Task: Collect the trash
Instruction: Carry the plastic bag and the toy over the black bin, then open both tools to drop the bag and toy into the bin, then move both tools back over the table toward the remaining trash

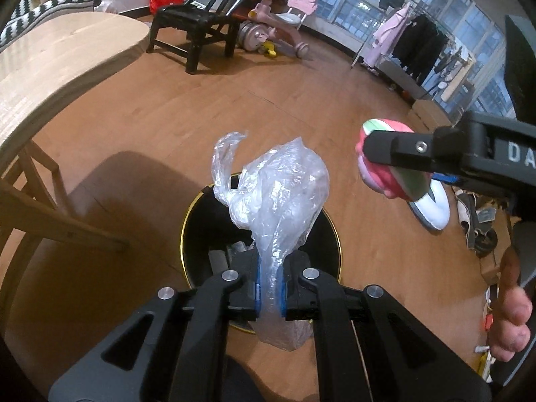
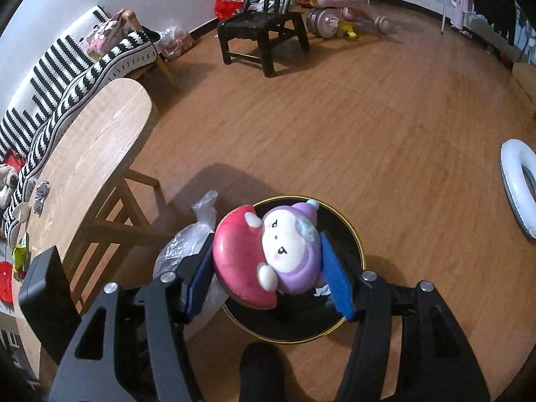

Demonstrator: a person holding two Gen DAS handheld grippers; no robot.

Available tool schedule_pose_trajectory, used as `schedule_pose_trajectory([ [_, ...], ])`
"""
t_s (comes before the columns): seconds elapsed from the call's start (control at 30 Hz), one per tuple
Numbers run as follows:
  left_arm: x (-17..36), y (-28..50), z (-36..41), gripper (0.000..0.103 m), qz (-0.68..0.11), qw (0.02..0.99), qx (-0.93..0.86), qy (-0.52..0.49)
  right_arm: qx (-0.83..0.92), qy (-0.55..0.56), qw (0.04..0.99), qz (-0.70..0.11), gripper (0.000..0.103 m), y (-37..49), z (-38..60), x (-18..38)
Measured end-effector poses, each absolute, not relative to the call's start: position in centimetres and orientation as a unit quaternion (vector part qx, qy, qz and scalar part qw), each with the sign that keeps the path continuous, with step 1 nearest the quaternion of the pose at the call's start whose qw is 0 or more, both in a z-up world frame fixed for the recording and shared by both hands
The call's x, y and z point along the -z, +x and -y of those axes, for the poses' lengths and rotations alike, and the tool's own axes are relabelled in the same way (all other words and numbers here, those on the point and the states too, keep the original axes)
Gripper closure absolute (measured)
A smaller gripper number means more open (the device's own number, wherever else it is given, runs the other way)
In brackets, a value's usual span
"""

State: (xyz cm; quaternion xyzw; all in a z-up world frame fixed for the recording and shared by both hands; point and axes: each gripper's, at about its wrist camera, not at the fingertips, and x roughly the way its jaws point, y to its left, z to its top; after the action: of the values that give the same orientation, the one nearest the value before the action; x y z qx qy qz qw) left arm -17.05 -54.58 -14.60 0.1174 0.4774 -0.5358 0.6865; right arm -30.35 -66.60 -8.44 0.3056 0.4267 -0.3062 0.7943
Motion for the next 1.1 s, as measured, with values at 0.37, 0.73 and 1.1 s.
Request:
schedule_pose_trajectory([
  [0.37,14.8,-16.5,54.5,0.028,-0.484,0.694,0.523,0.107,0.316,0.307,0.794,-0.419,0.027,-30.4,66.7,8.1],
  [0.73,9.7,-13.2,47.6,0.011,-0.446,0.753,0.478,0.080,0.281,0.262,0.846,-0.369,0.015,-27.2,61.4,2.8],
  [1.1,1.4,-4.6,29.9,0.010,-0.378,0.853,0.359,0.043,0.153,0.209,0.905,-0.338,0.012,-17.8,49.3,-2.6],
])
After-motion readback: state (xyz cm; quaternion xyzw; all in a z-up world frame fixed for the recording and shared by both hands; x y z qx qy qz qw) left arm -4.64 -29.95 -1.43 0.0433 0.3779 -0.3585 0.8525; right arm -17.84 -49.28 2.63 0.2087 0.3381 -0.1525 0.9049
